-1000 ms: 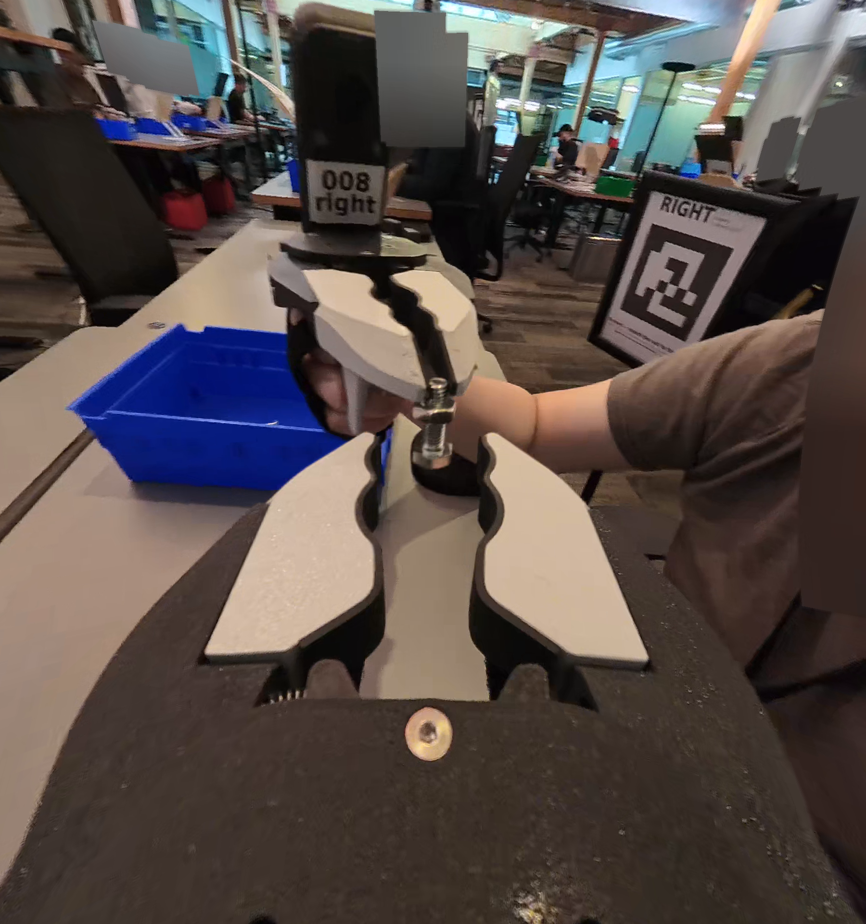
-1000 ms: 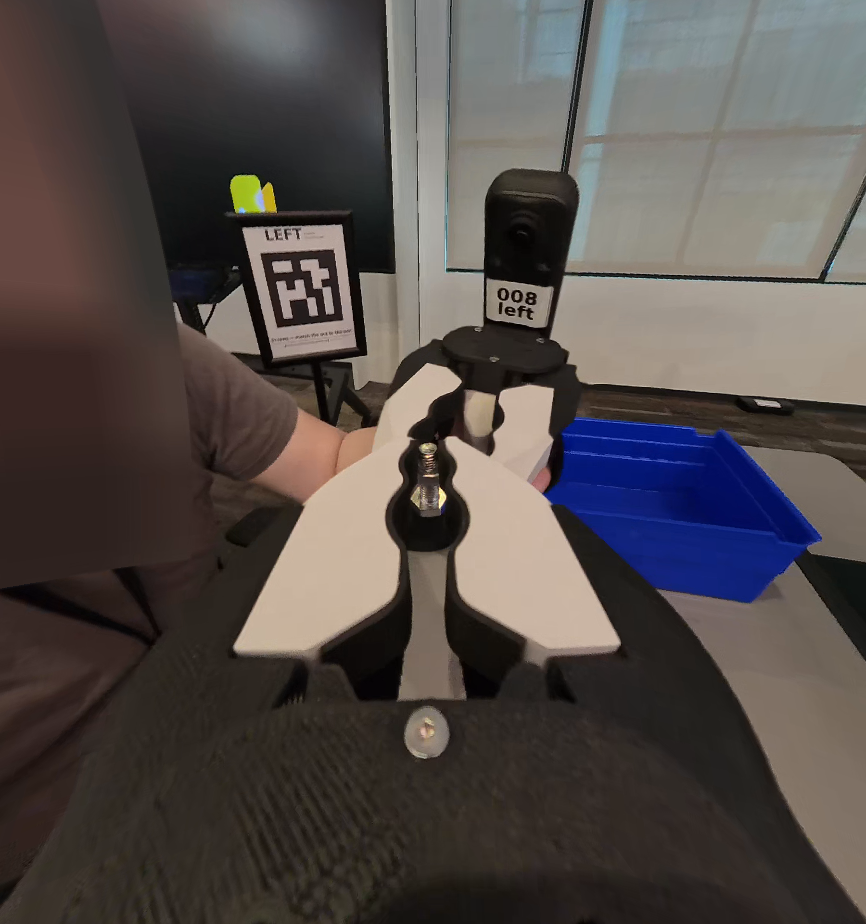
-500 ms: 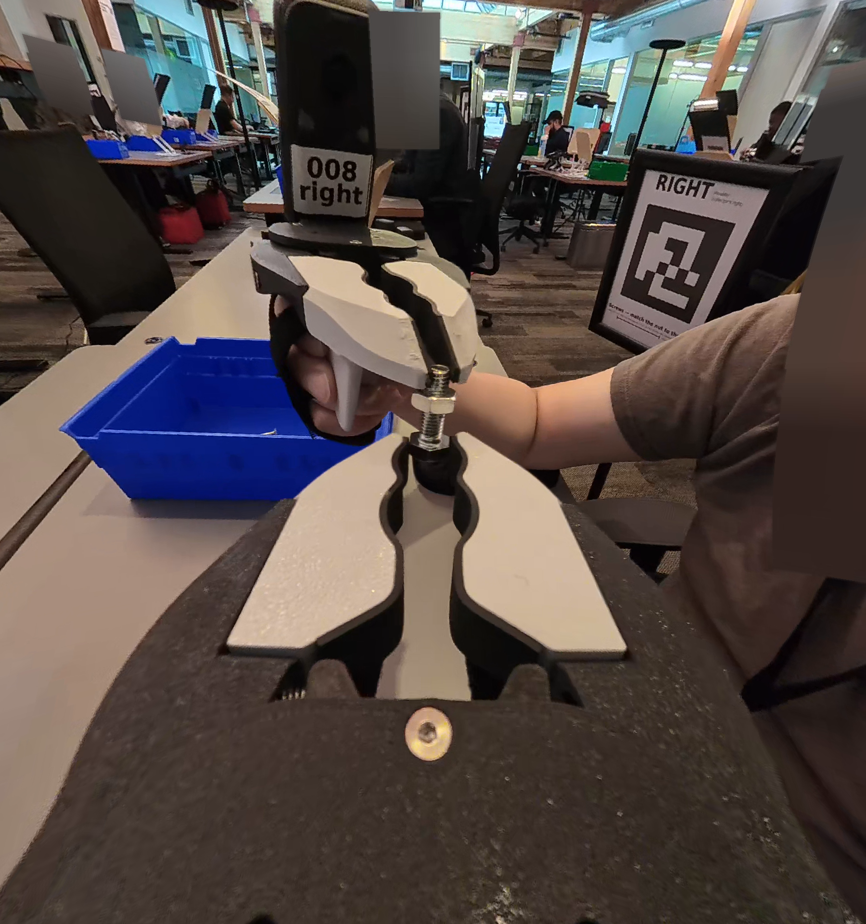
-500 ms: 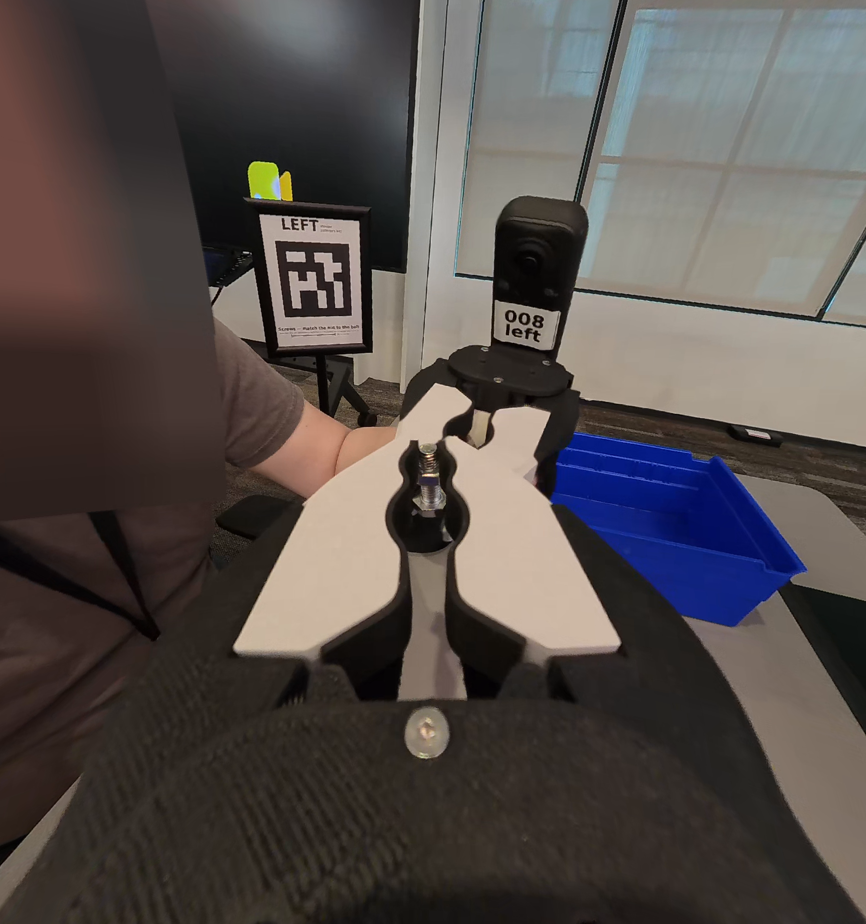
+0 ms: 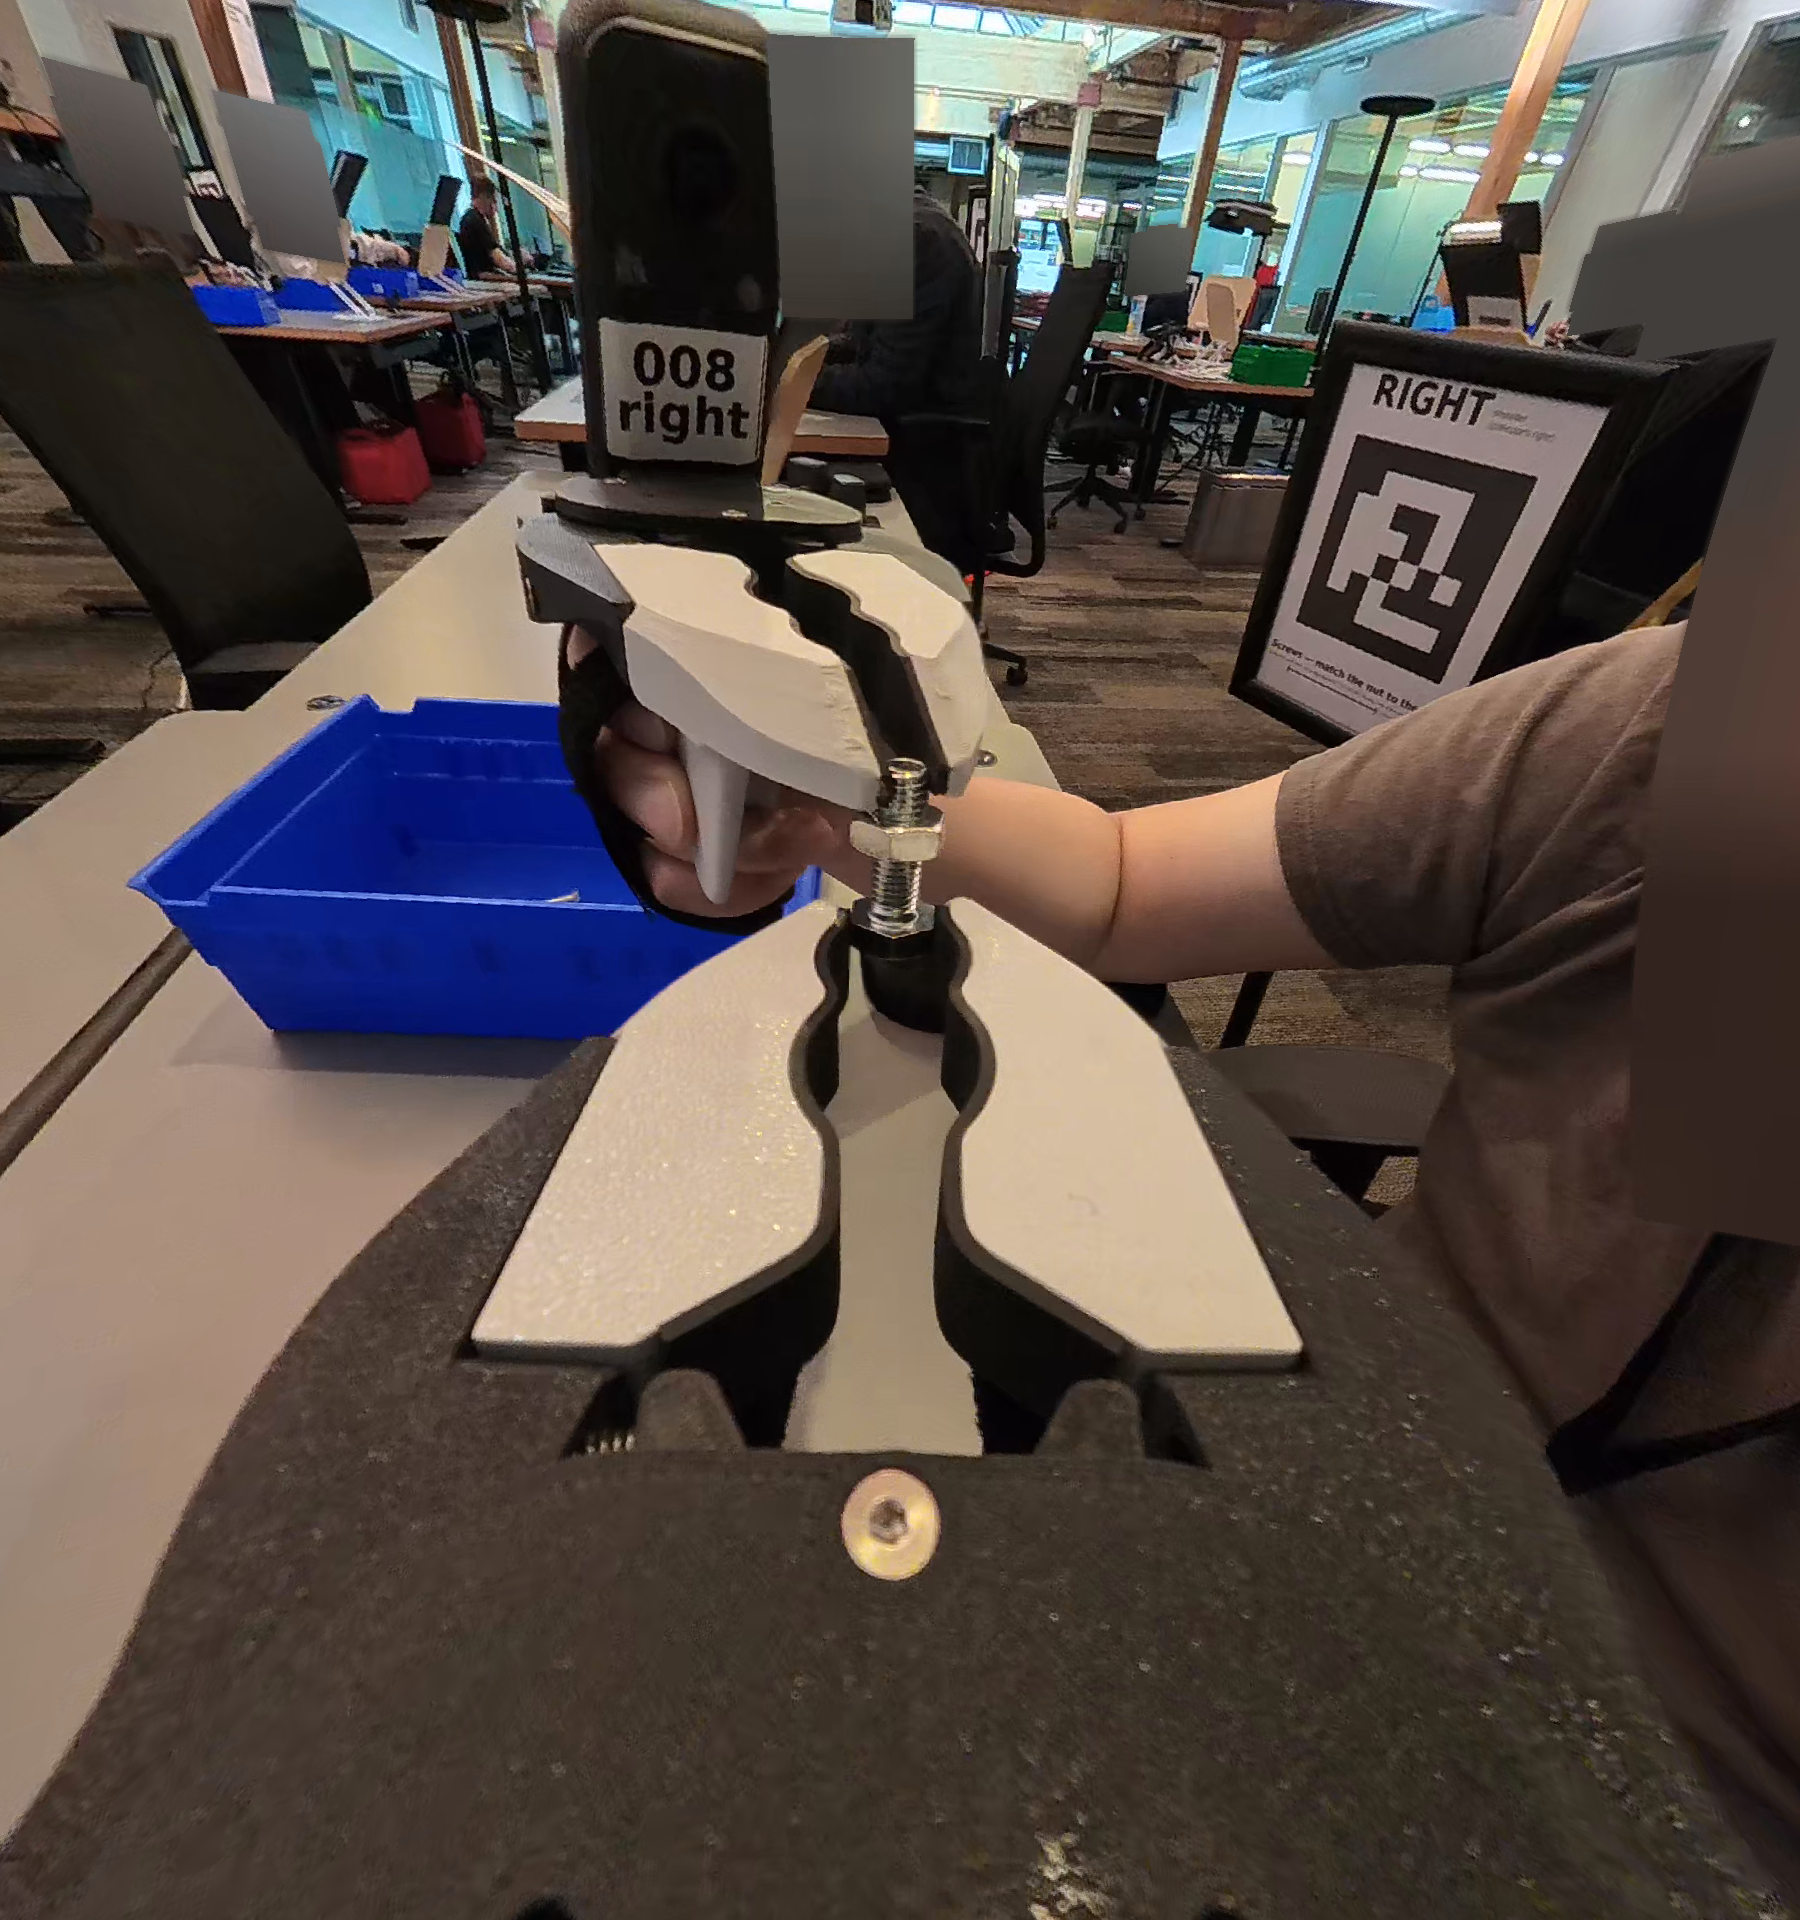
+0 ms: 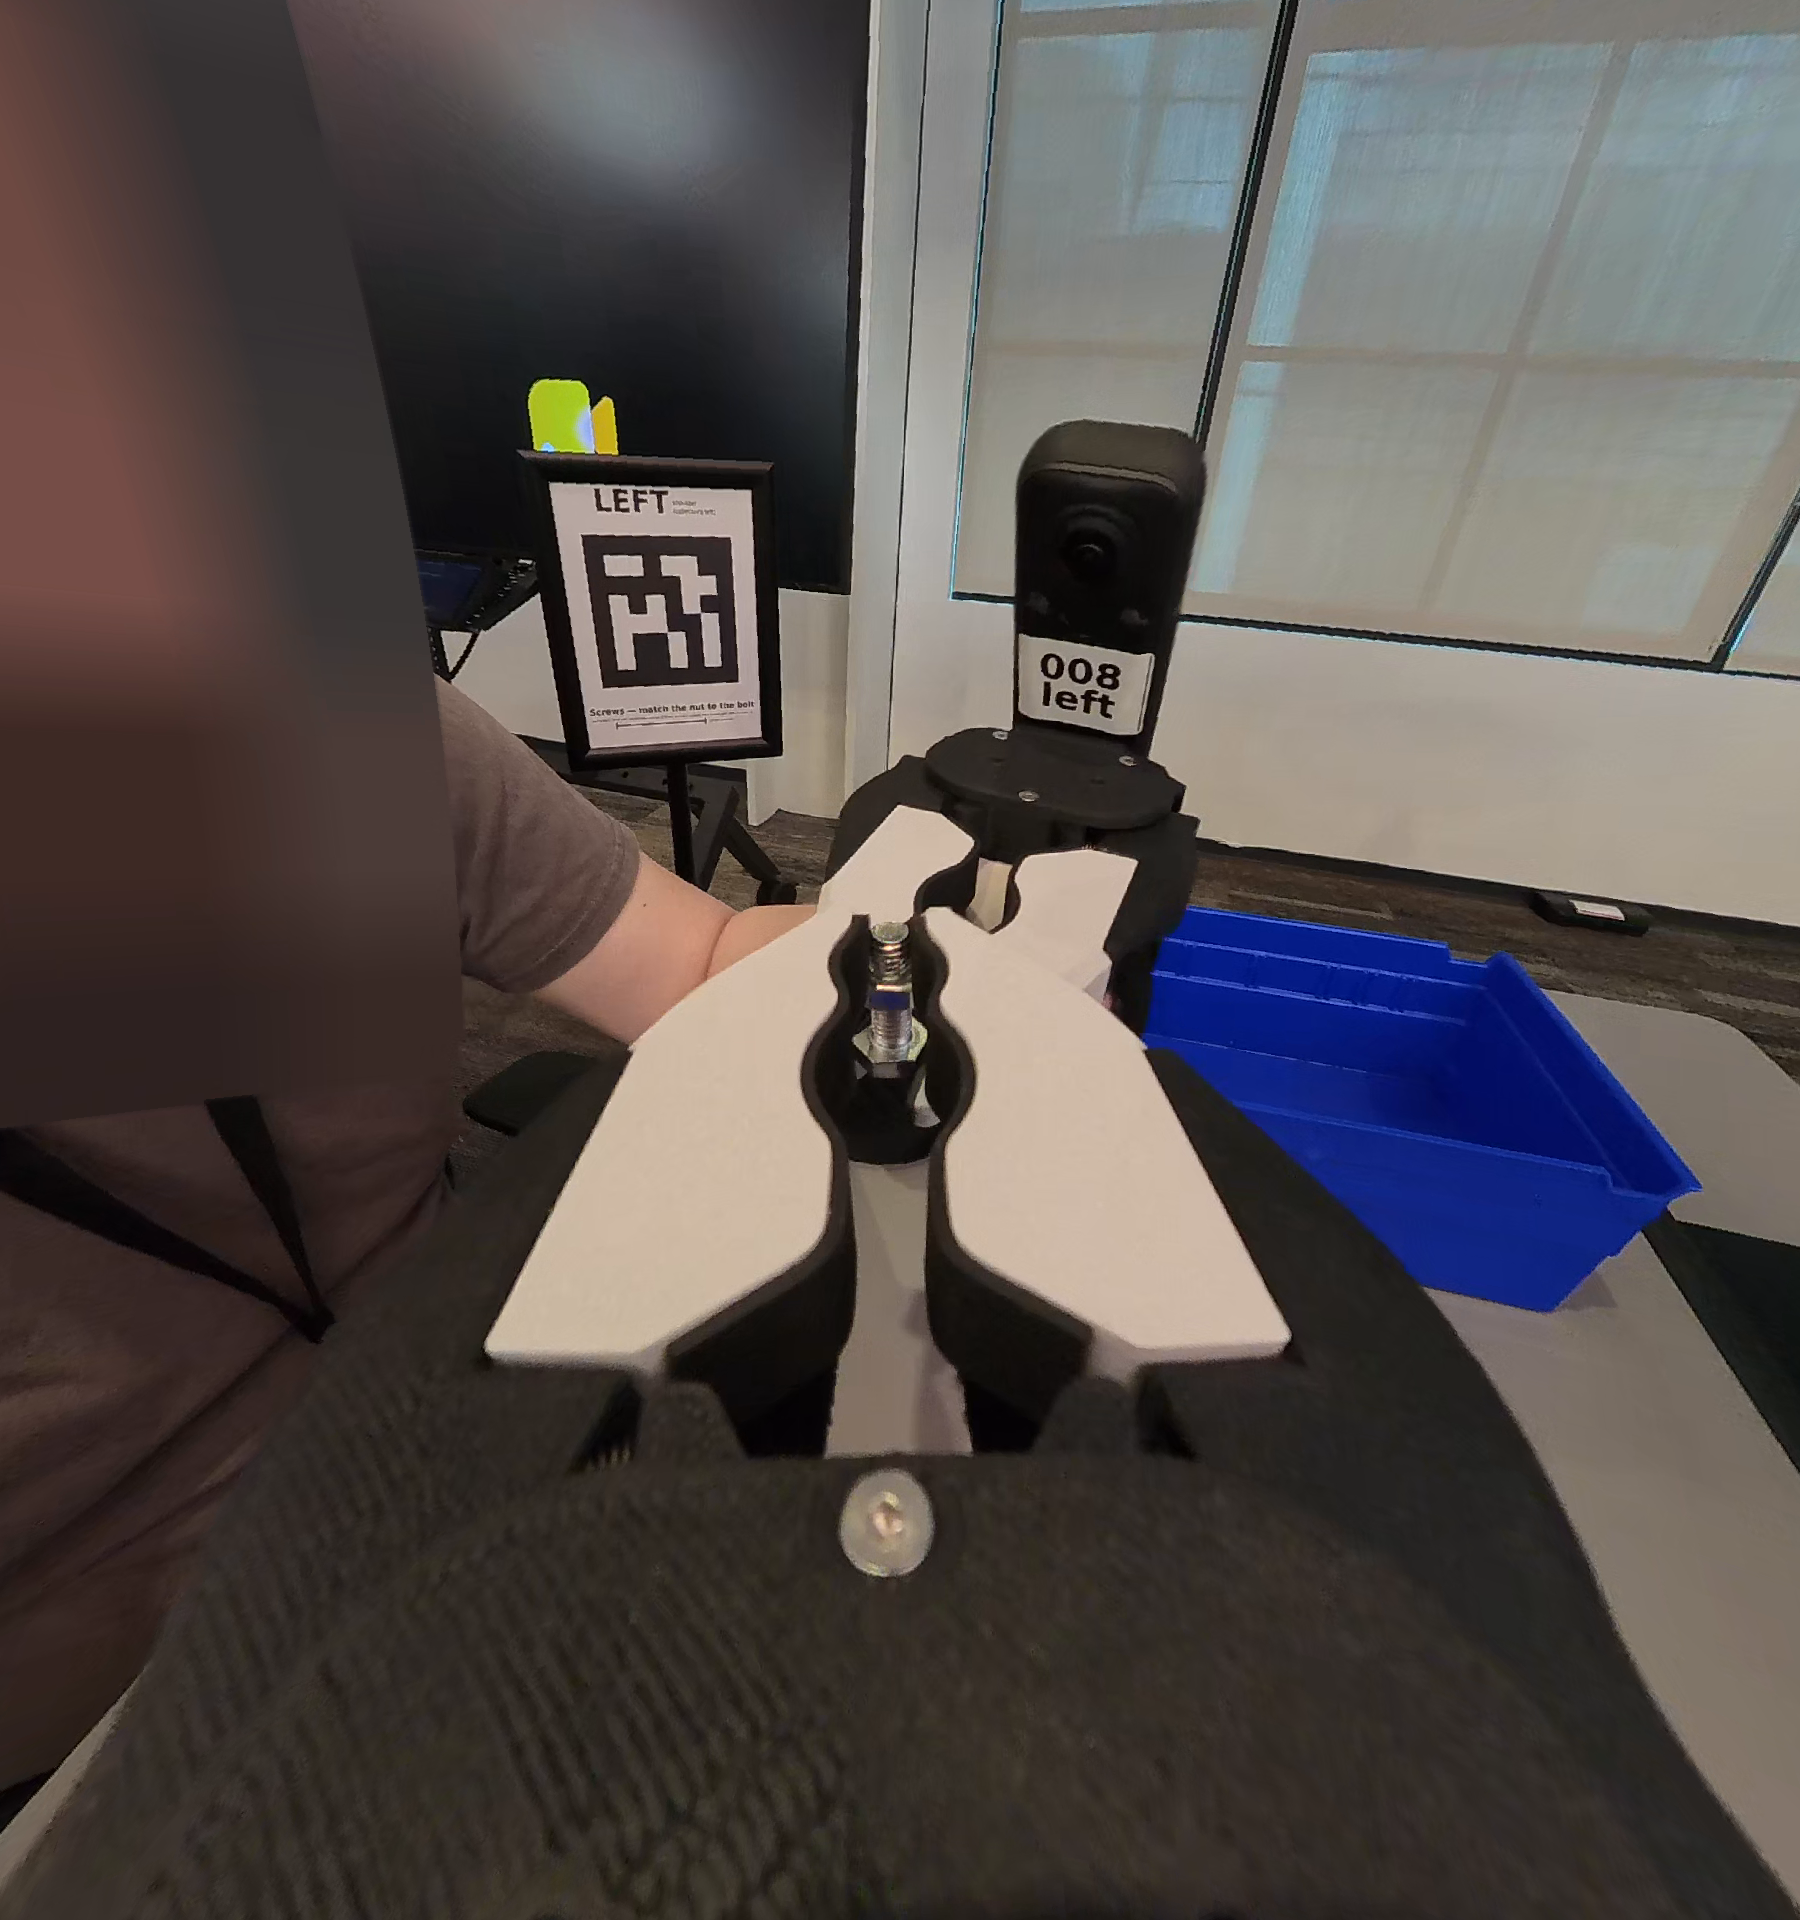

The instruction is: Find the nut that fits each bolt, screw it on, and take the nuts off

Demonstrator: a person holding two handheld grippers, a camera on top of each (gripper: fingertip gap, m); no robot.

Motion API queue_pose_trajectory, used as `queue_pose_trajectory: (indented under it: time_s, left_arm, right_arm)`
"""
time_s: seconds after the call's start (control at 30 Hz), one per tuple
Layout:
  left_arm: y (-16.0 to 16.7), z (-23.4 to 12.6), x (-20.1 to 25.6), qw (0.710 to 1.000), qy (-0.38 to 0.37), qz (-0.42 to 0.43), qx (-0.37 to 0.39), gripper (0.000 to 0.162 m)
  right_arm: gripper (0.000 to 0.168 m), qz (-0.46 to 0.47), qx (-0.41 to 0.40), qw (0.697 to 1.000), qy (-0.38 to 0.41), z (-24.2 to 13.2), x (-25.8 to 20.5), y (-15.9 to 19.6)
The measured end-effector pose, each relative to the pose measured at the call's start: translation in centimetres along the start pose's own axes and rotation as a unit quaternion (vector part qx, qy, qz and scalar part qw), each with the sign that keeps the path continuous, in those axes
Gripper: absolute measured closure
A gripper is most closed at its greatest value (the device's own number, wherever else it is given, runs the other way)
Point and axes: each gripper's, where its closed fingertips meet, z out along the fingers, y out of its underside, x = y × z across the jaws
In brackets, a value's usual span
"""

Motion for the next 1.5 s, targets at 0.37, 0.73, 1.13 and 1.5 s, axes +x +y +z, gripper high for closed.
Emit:
queue_pose_trajectory:
  time_s: [0.37,0.73,1.13,1.5]
  left_arm:
    - [-0.4,0.0,-0.3,1.000,-0.015,0.006,0.012,0.148]
    - [-1.2,-0.6,-1.2,0.998,-0.048,-0.011,0.031,0.148]
    - [-2.0,-0.5,0.0,0.998,-0.018,-0.010,0.053,0.148]
    - [-1.7,0.0,0.1,0.999,-0.018,-0.010,0.047,0.148]
  right_arm:
    - [0.160,0.002,0.014,1.000,0.006,-0.4,0.4,-0.3]
    - [0.133,0.015,0.012,0.997,0.070,-0.2,1.9,-0.6]
    - [0.133,0.061,0.045,0.997,0.025,-0.4,1.7,-0.7]
    - [0.133,0.044,0.028,0.998,0.034,1.3,1.1,-0.3]
